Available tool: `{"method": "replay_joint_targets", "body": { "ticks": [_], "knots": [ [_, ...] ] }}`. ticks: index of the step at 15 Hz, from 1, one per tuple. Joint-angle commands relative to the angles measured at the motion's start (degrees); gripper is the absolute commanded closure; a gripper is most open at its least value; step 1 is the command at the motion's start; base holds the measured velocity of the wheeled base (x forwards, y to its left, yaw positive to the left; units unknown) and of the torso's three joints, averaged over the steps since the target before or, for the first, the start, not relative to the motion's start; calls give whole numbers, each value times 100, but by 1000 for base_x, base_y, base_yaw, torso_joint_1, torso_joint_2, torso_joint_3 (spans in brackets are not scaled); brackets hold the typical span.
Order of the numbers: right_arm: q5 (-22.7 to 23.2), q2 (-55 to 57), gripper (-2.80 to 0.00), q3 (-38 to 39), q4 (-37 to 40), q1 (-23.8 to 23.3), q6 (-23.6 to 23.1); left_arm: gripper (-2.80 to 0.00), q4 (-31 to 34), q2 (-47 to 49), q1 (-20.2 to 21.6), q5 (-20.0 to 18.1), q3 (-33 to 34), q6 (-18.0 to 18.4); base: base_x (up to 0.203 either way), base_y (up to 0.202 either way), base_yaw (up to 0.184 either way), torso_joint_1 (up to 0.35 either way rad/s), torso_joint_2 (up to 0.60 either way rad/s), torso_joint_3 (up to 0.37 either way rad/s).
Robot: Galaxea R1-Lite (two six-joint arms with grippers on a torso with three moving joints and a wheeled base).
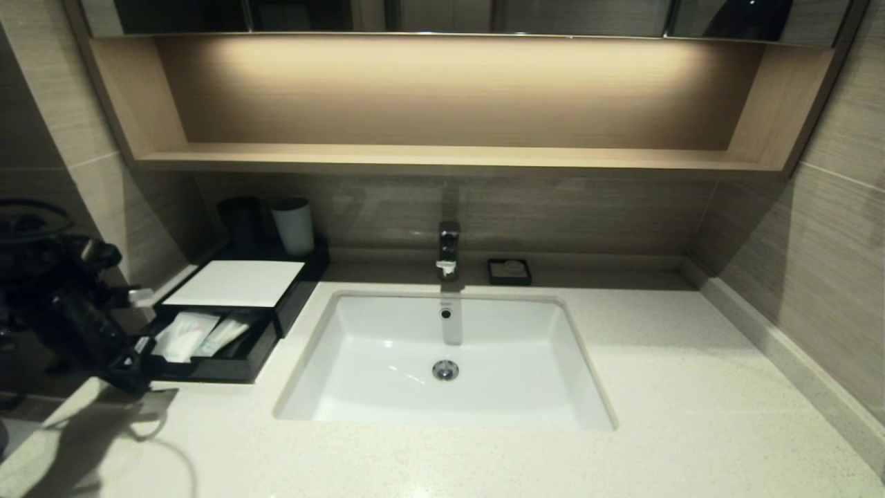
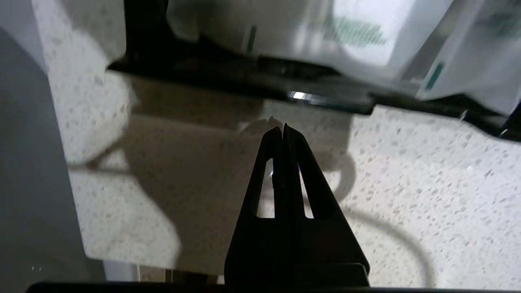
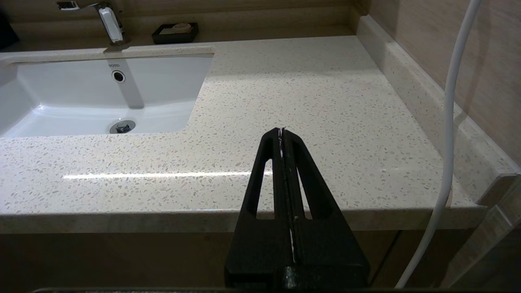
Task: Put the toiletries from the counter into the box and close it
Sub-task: Close the drawer
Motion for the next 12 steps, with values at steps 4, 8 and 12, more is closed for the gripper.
{"method": "replay_joint_targets", "body": {
  "ticks": [4,8,12],
  "knots": [
    [-2,2,0,1,-2,5,2,0,-523,120,-239,-101,-40,-11,0,0,0,0,0,0],
    [-2,6,0,1,-2,0,2,0,-840,257,-280,-116,-308,-33,0,0,0,0,0,0],
    [-2,4,0,1,-2,0,2,0,-1192,200,-301,-136,-367,-43,0,0,0,0,0,0]
  ]
}}
